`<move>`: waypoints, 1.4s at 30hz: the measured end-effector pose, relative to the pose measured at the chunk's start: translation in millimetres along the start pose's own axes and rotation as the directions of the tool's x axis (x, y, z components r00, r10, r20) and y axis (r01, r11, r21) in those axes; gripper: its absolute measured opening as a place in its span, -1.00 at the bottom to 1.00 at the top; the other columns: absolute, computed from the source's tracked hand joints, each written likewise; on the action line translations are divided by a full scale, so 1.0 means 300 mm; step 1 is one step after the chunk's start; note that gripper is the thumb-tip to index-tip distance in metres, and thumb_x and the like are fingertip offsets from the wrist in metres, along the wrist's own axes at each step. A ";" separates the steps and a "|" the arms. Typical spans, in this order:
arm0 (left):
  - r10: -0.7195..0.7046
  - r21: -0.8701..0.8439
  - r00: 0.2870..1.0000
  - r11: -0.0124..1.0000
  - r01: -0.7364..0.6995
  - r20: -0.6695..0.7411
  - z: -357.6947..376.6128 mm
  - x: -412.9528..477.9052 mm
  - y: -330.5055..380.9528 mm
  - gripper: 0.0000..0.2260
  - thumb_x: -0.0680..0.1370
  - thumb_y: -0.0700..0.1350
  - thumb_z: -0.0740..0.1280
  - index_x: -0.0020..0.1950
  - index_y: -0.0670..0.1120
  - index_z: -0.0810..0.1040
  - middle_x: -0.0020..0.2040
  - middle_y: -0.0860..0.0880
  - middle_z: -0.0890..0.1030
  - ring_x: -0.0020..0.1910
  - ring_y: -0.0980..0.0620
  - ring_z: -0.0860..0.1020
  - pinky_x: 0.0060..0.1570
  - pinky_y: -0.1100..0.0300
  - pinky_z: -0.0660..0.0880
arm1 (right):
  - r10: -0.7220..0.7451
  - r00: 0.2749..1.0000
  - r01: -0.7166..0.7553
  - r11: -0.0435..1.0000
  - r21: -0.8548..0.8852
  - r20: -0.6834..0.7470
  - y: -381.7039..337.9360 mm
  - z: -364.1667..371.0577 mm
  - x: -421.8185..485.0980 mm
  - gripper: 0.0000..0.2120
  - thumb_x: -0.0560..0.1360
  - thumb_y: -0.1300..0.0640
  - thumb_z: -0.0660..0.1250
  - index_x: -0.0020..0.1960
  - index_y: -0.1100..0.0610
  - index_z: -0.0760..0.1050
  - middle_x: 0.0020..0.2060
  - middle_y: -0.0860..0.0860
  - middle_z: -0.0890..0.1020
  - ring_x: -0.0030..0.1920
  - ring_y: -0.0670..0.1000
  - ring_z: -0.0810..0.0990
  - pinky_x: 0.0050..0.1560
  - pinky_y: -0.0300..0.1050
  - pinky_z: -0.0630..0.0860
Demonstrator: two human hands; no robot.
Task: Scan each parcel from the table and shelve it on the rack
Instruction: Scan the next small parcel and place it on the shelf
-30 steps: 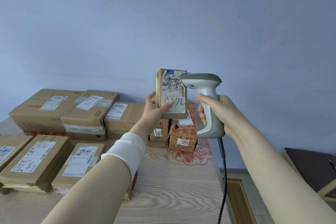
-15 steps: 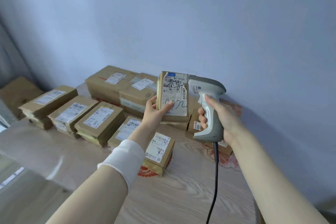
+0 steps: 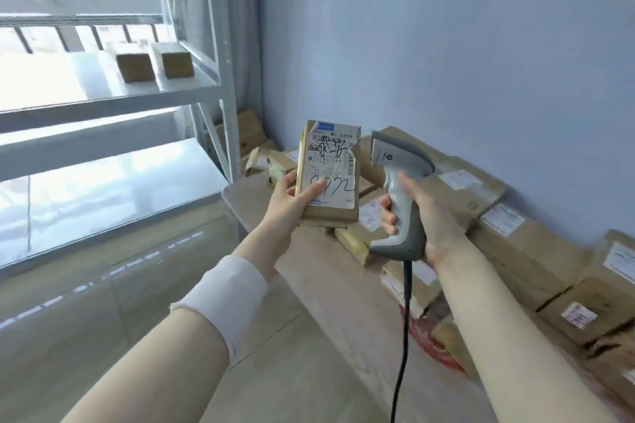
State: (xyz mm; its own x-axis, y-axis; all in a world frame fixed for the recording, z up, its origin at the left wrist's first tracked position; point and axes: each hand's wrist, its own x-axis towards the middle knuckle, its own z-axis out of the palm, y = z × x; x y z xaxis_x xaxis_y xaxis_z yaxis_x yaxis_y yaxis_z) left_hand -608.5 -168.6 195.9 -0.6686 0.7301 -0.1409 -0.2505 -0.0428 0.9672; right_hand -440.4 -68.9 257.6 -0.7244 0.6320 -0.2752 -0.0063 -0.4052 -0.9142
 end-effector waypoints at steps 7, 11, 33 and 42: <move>0.002 -0.081 0.968 0.996 -0.023 -0.251 -0.588 0.134 0.164 -0.40 0.46 0.01 0.43 0.42 -0.06 0.26 0.20 -0.09 0.57 0.06 -0.03 0.61 0.04 0.05 0.56 | 0.067 0.978 -0.066 0.998 -0.011 0.197 0.052 0.579 0.297 -0.67 0.57 -0.06 0.17 -0.20 0.18 0.39 -0.47 -0.01 0.43 -0.54 -0.09 0.34 -0.56 -0.31 0.32; 0.025 -0.110 0.955 0.992 -0.060 -0.295 -0.806 0.254 0.243 -0.33 0.44 0.08 0.43 0.46 -0.02 0.24 0.25 -0.07 0.56 0.02 0.02 0.59 -0.15 0.18 0.51 | 0.078 0.963 -0.065 0.996 -0.061 0.259 0.015 0.804 0.492 -0.66 0.56 -0.07 0.18 -0.21 0.18 0.40 -0.46 0.00 0.46 -0.53 -0.09 0.36 -0.56 -0.31 0.33; -0.086 -0.277 0.781 0.954 -0.115 -0.618 -1.666 0.980 0.581 -0.44 0.44 -0.05 0.47 0.37 -0.12 0.36 0.13 -0.15 0.62 -0.02 -0.12 0.64 -0.32 0.09 0.59 | 0.136 0.866 -0.116 0.991 -0.071 0.481 0.000 1.613 1.517 -0.77 0.57 -0.01 0.22 -0.05 0.17 0.43 -0.42 0.03 0.53 -0.54 -0.07 0.42 -0.58 -0.27 0.39; -0.196 -0.332 0.765 0.943 -0.024 -0.613 -1.880 1.282 0.644 -0.56 0.45 -0.07 0.45 0.26 -0.21 0.46 0.11 -0.21 0.62 -0.06 -0.16 0.63 -0.30 0.07 0.59 | 0.136 0.898 -0.097 0.989 -0.112 0.419 0.028 1.890 1.776 -0.74 0.56 -0.03 0.23 -0.09 0.19 0.42 -0.44 0.02 0.57 -0.55 -0.07 0.44 -0.58 -0.28 0.38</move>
State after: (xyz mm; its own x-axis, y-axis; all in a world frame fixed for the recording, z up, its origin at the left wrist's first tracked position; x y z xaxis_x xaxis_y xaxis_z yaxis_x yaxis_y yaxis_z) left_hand -1308.8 -280.7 209.4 -0.8918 0.1494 -0.4271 -0.4524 -0.2842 0.8453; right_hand -1217.1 -109.9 272.0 -0.9401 0.2353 -0.2465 0.1417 -0.3880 -0.9107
